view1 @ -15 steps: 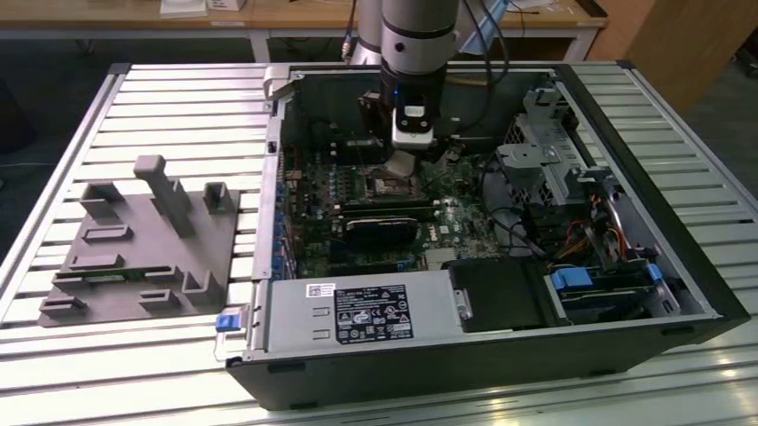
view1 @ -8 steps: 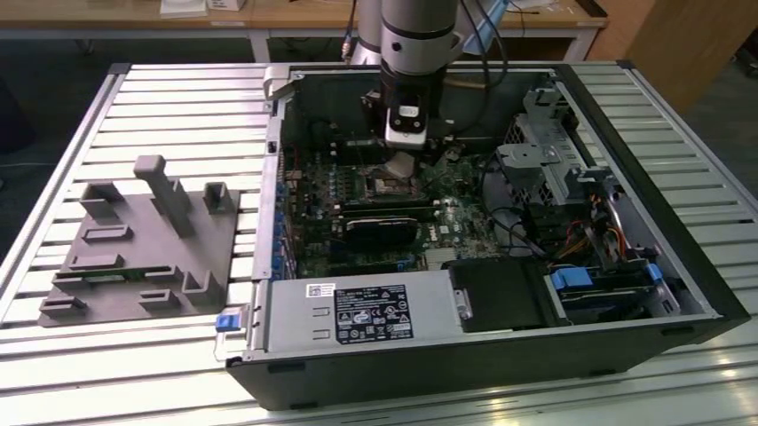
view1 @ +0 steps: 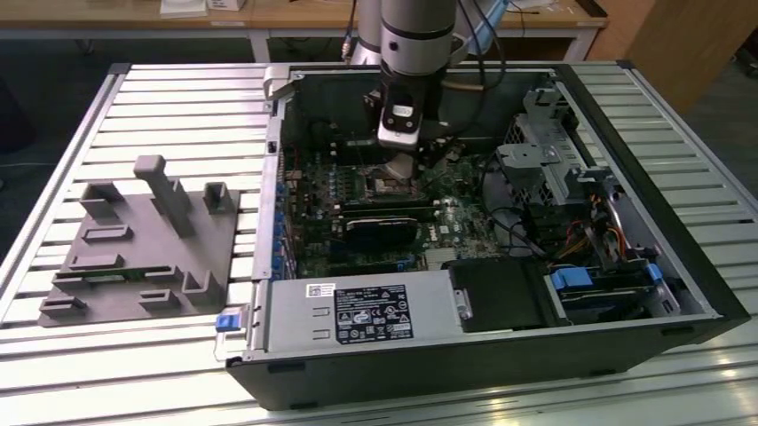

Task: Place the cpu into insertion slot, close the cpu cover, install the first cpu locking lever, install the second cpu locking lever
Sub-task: 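Place the cpu into insertion slot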

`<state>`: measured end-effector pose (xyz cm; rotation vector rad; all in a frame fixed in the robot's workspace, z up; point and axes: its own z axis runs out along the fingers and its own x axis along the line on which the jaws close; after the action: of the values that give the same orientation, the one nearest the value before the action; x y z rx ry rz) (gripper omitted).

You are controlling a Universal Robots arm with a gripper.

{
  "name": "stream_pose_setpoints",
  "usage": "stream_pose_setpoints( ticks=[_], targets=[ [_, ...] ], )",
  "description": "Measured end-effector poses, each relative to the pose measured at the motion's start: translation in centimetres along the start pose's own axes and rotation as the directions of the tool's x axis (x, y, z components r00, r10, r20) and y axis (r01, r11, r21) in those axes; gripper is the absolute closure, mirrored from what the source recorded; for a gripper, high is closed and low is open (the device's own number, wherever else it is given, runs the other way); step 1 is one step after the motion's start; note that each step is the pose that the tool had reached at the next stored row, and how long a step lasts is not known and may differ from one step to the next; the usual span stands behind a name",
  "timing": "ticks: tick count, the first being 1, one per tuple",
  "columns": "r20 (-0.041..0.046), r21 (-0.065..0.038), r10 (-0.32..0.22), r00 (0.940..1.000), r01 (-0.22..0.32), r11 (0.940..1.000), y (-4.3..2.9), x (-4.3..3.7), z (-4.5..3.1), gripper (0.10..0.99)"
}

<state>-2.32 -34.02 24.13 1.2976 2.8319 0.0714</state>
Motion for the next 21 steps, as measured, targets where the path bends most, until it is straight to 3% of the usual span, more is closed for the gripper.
stream_pose_setpoints(
  ticks=[6,11,16,21],
  targets=[
    [0.0076,0.003,0.066,0.9978,-0.066,0.9978,0.00,0.00,0.08,0.549],
    [0.0141,0.006,0.126,0.9919,-0.126,0.9920,-0.01,0.00,0.15,0.549],
    [0.0199,0.006,0.192,0.9812,-0.192,0.9814,-0.01,0.00,0.24,0.549],
    [0.0256,0.007,0.255,0.9666,-0.255,0.9669,-0.02,0.00,0.33,0.549]
  ],
)
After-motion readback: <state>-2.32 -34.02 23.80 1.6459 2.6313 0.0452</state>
